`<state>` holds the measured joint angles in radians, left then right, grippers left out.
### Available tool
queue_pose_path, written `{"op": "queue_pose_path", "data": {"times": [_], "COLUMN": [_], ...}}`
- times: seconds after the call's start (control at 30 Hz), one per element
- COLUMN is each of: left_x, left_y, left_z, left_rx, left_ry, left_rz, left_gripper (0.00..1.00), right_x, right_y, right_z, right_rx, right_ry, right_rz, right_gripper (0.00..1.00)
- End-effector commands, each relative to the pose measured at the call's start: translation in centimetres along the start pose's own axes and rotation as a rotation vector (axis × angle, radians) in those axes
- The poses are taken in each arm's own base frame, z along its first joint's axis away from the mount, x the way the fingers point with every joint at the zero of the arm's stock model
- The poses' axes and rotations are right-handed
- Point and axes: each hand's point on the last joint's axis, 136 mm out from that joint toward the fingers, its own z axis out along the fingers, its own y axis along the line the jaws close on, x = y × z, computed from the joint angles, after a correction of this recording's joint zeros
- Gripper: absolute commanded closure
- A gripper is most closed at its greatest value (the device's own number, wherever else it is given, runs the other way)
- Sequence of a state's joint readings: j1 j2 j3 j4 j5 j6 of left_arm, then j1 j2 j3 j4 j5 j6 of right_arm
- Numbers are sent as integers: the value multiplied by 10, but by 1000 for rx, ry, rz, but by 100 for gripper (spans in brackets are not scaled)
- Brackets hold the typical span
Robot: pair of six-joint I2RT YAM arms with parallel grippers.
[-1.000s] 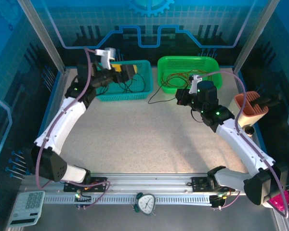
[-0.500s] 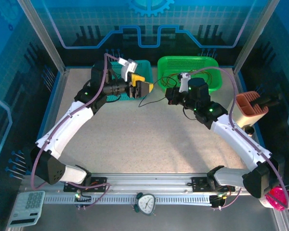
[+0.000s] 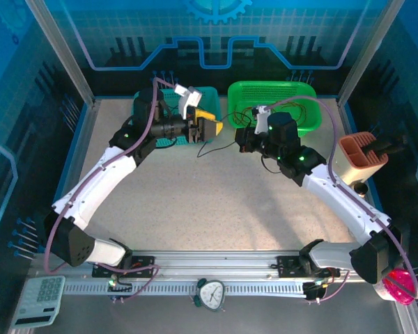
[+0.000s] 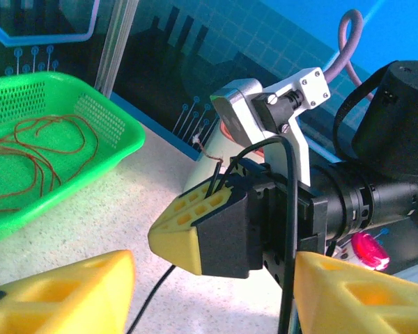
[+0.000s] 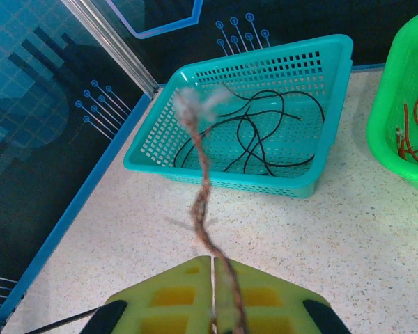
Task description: Untangle the cables
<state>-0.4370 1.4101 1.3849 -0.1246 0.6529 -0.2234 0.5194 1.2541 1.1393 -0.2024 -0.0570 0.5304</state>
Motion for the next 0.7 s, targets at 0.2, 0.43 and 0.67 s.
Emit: {"op": "queue_pose_path", "data": {"times": [0.2,0.43,0.67], "left_x": [-9,-23,-48], "left_y": [-6,10,18], "left_z": [12,14,14], "left_rx": [48,-39,-101], "left_ry": [-16,-72,-149], "left_rz": [5,19,49], "left_gripper": [85,100,100], "right_x": [-9,-11,-17], "right_y": [19,18,19], "right_z": [-4,-12,-25], "right_rx": [-46,-36,-29], "right_ry": [-20,-40,-65], "right_rz": [-27,-22,-31], "right_gripper": [100,99,85]}}
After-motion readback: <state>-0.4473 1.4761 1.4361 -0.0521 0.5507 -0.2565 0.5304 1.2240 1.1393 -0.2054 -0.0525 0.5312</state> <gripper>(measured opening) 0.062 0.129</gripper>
